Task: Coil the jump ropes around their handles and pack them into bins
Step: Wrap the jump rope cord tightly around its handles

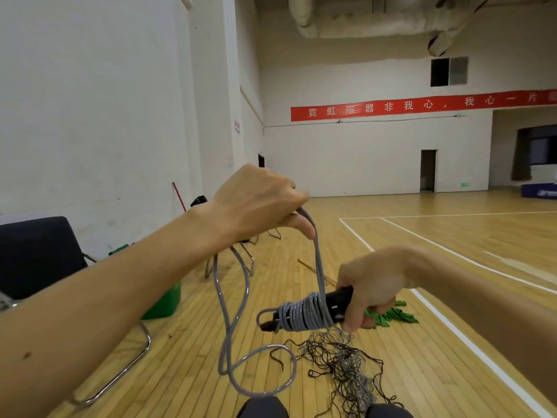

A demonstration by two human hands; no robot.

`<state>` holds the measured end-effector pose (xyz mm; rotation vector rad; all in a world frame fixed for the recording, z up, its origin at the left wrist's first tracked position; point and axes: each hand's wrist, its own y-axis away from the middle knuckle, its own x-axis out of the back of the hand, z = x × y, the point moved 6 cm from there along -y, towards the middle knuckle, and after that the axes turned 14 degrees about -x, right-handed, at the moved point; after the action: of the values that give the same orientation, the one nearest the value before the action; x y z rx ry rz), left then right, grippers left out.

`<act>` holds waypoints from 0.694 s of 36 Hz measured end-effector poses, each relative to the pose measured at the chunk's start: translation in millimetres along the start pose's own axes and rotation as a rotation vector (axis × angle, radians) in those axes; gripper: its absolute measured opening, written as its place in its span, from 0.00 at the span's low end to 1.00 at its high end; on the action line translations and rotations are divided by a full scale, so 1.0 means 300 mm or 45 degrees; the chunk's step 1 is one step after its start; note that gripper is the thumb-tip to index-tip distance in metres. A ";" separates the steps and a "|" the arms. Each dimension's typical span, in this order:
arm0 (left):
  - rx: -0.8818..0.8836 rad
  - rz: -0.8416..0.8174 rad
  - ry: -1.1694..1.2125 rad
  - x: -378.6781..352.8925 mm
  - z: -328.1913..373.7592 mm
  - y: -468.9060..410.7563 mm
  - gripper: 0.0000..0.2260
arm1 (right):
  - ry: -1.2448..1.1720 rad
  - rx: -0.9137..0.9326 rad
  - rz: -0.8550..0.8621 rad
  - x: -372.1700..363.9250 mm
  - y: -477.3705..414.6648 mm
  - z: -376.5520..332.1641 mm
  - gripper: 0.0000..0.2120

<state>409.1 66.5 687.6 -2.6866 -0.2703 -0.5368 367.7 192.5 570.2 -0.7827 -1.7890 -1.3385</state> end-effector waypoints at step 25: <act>0.841 -0.200 1.288 -0.404 -0.112 0.248 0.25 | -0.330 0.893 0.235 -0.002 0.250 -0.162 0.04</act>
<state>307.1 -28.1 642.6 -1.5260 -0.2855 -1.4497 440.1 165.6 615.4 -0.7134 -2.1320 -0.4350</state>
